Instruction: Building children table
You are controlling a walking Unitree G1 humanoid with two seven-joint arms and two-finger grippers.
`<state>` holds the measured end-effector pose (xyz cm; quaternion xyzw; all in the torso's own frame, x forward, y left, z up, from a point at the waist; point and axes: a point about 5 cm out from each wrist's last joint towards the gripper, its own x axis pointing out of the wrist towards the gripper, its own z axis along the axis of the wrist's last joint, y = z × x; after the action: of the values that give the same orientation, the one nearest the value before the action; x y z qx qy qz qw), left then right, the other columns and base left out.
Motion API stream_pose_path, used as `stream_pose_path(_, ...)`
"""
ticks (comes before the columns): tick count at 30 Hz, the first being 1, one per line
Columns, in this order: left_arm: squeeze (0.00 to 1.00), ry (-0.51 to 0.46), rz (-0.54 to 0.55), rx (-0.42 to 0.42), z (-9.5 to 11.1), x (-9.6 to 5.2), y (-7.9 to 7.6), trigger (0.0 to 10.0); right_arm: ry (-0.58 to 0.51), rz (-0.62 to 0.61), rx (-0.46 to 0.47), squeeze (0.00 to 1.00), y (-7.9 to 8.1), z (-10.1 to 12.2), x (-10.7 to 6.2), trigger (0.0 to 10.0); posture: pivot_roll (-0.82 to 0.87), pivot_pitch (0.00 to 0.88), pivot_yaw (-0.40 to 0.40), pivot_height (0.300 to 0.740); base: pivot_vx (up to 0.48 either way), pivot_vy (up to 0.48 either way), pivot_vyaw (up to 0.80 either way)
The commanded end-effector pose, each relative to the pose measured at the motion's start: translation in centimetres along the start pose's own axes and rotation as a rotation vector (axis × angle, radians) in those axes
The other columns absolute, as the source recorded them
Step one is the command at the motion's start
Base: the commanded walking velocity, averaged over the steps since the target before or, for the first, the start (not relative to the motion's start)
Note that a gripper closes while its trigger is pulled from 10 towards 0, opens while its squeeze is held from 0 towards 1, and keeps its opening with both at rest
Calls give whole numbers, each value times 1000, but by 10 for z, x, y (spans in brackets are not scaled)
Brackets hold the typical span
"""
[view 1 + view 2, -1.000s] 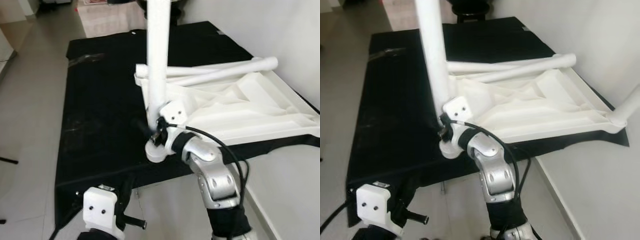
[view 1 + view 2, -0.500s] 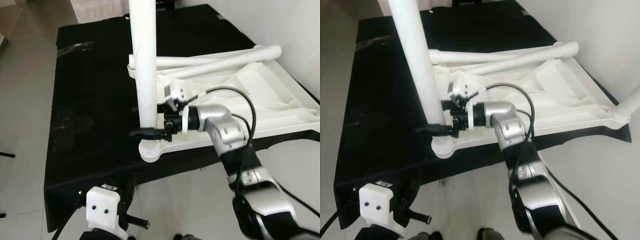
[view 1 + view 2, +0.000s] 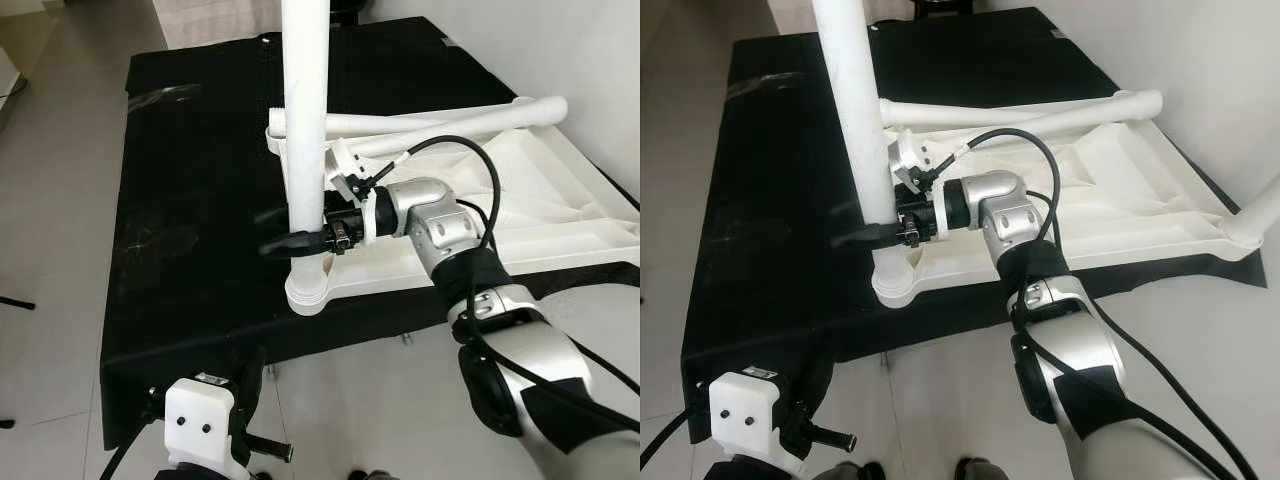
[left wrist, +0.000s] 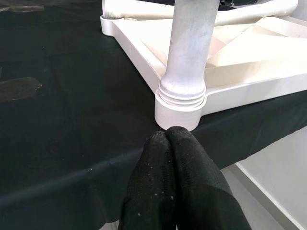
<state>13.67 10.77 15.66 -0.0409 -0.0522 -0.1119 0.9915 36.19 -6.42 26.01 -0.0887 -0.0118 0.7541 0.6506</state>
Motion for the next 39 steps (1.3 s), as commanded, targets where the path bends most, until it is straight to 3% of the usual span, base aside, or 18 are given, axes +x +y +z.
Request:
stream_pose_path(1, 0, 12, -6, -1, 1, -2, -2, 10000, 13, 14, 15, 0, 0, -4, -3, 0, 24, 227, -25, 740, 0, 0, 0)
stream_pose_path(5, 0, 12, -7, -1, 1, -2, -2, 10000, 7, -72, -27, 0, -2, -4, -10, 0, 22, 227, -24, 740, 0, 0, 0)
stream_pose_path(9, 0, 10, -6, 0, 2, -2, -2, 10000, 25, -540, 43, 0, -4, -34, -21, 0, 14, 243, -47, 740, 0, 0, 0)
stream_pose_path(10, 0, 10, -6, 0, 2, -2, -2, 10000, 25, -540, 43, 0, -4, -34, -21, 0, 14, 243, -47, 740, 0, 0, 0)
stream_pose_path(12, 0, 10, -4, 3, 3, -3, 0, 10000, 78, -986, 152, 0, 13, -67, -19, 0, 5, 253, -40, 740, 0, 0, 0)
stream_pose_path(13, 0, 9, -4, 4, 3, -3, 1, 10000, 90, -1100, 243, 0, 35, -83, -9, 0, 0, 257, -33, 740, 0, 0, 0)
stream_pose_path(15, 0, 9, -4, 5, 4, -3, 2, 10000, 88, -1153, 305, 0, 51, -90, -3, 0, 0, 257, -33, 740, 0, 0, 0)
stream_pose_path(19, 0, 12, -14, 6, 3, -1, 3, 10000, 55, -1122, 294, 0, 62, -84, 23, 0, -12, 256, -14, 740, 0, 0, 0)
stream_pose_path(24, 0, 15, -28, 2, 1, 2, 2, 10000, 10, -1060, 228, 0, 44, -63, 47, 0, -4, 234, -15, 740, 0, 0, 0)
stream_pose_path(25, 0, 15, -26, 2, 1, 2, 2, 10000, 1, -1053, 219, 0, 41, -57, 50, 2000, -4, 234, -15, 740, 0, 0, 0)
stream_pose_path(26, 0, 13, -21, 3, 1, 2, 2, 10000, 2, -1023, 213, 0, 40, -53, 53, 10000, 1, 234, -24, 740, 0, 0, 0)
stream_pose_path(28, 0, 13, -16, 3, 1, 2, 2, 10000, 11, -1027, 218, 0, 43, -49, 54, 10000, 1, 234, -24, 740, 0, 0, 0)
stream_pose_path(29, 0, 11, -13, 3, 1, 2, 1, 10000, -51, -955, 233, 416, 45, -40, 57, 10000, 3, 231, -30, 740, 0, 0, 0)
stream_pose_path(30, 0, 11, -13, 3, 1, 2, 1, 10000, -51, -955, 233, 416, 45, -40, 57, 10000, 3, 231, -30, 740, 0, 0, 0)
stream_pose_path(31, 0, 11, -12, 2, 1, 2, 0, 10000, -122, -871, 236, 1000, 46, -30, 59, 10000, 1, 231, -33, 740, 0, 0, 0)
stream_pose_path(37, 0, 10, -17, -5, 1, 3, -2, 10000, -279, -513, 116, 1000, 46, 7, 58, 10000, -10, 229, -36, 740, 0, 0, 0)
stream_pose_path(38, 0, 11, -20, -10, 0, 2, -4, 10000, -246, -274, -23, 165, 38, 20, 49, 10000, -12, 228, -36, 740, 0, 0, 0)
stream_pose_path(39, 0, 12, -21, -12, 0, 2, -5, 10000, -208, -217, -72, 165, 34, 21, 46, 10000, -7, 231, -36, 740, 0, 0, 0)
